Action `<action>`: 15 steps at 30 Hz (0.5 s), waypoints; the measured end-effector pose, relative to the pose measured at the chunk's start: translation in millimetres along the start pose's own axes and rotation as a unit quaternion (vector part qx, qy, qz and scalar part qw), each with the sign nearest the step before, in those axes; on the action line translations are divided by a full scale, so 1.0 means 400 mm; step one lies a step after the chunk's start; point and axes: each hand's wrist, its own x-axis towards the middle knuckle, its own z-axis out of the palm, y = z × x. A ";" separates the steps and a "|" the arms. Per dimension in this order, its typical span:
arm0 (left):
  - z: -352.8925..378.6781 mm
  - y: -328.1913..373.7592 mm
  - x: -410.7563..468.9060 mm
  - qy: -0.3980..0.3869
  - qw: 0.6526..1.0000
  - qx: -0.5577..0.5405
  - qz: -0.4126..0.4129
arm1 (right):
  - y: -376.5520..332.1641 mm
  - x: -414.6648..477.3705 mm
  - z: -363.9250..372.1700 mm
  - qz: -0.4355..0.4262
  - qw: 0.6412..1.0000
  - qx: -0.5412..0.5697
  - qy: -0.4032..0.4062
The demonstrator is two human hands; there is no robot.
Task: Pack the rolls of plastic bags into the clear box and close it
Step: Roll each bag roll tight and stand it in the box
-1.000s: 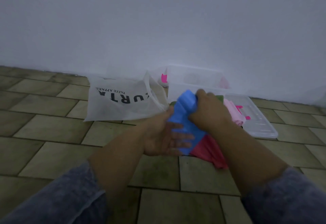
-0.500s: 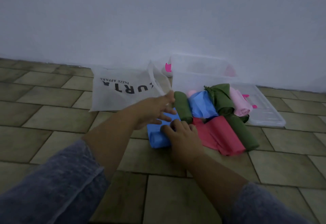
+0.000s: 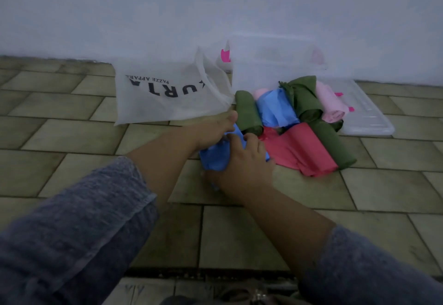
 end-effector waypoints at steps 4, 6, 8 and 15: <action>0.004 -0.020 0.017 0.048 0.998 0.004 0.038 | -0.004 0.007 -0.009 -0.010 1.000 0.010 0.024; 0.002 -0.026 0.022 0.009 0.999 0.024 0.026 | 0.002 -0.020 -0.020 -0.047 0.995 0.018 0.082; 0.007 -0.023 0.018 -0.025 0.999 0.038 -0.003 | 0.019 -0.057 -0.028 -0.074 0.991 0.027 0.108; 0.028 -0.016 0.016 -0.013 0.994 0.106 -0.037 | 0.045 -0.088 -0.041 -0.091 0.994 -0.015 -0.054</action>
